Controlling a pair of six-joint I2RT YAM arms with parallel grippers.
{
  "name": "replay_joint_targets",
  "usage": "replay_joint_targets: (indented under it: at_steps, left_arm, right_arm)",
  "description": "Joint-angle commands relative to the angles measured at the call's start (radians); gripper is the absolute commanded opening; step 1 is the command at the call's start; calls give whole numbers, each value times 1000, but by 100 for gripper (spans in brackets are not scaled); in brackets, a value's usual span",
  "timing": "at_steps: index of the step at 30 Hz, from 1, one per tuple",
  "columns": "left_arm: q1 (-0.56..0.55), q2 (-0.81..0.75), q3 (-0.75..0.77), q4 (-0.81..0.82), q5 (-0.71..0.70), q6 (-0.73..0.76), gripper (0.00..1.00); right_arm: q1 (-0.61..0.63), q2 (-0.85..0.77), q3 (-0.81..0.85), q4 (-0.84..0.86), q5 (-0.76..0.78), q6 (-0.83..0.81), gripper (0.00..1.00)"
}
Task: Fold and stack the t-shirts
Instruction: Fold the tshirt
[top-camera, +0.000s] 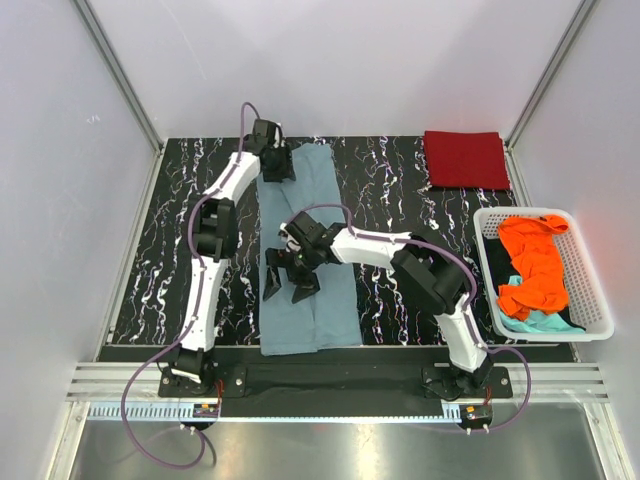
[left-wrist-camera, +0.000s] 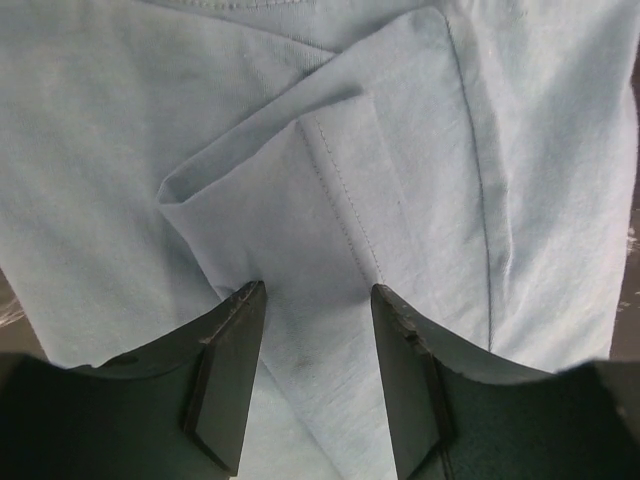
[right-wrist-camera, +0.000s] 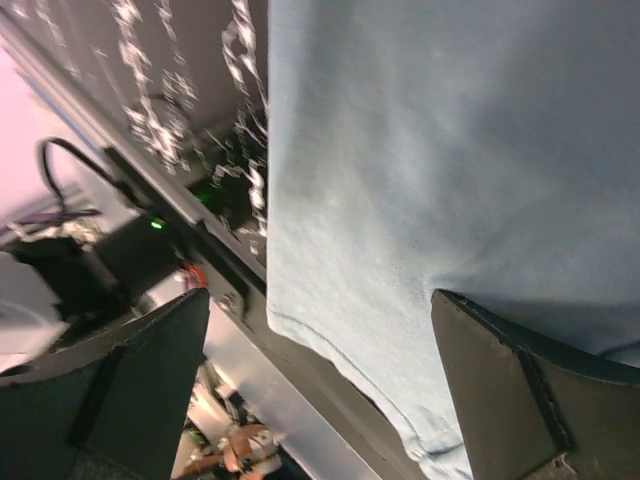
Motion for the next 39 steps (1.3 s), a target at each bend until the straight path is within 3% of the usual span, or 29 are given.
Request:
replay_joint_targets:
  at_steps: [1, 4, 9, 14, 19, 24, 27, 31, 33, 36, 39]
  left_arm:
    - [-56, 40, 13, 60, 88, 50, 53]
    - [-61, 13, -7, 95, 61, 48, 53]
    - [-35, -105, -99, 140, 51, 54, 54]
    - [-4, -270, -176, 128, 68, 40, 56]
    - [22, -501, -306, 47, -5, 35, 60]
    - [34, -805, -599, -49, -21, 44, 61]
    - [24, -991, -858, -59, 19, 38, 60]
    - [16, -1190, -1223, -70, 102, -9, 58]
    - [7, -1285, -1295, -34, 109, -9, 59]
    - [4, -1290, -1302, 42, 126, 31, 61]
    - [-6, -1148, -1164, 71, 188, 52, 60]
  right_arm:
    - [-4, 34, 26, 187, -36, 96, 100]
    - [-2, 28, 18, 203, -14, 119, 100]
    - [-5, -61, -60, 186, 18, 26, 100]
    - [-10, -169, -57, 16, 56, -111, 100]
    - [-48, -316, -85, -182, 200, -175, 100]
    - [-180, -503, -239, -208, 172, -113, 100]
    - [-237, -572, -359, -182, 113, -74, 100]
    - [-248, -634, -482, -145, 147, -53, 100]
    - [-254, -641, -490, -132, 148, -44, 99]
    - [-260, -638, -465, -135, 132, -28, 99]
    - [-259, -675, -465, -138, 128, -1, 100]
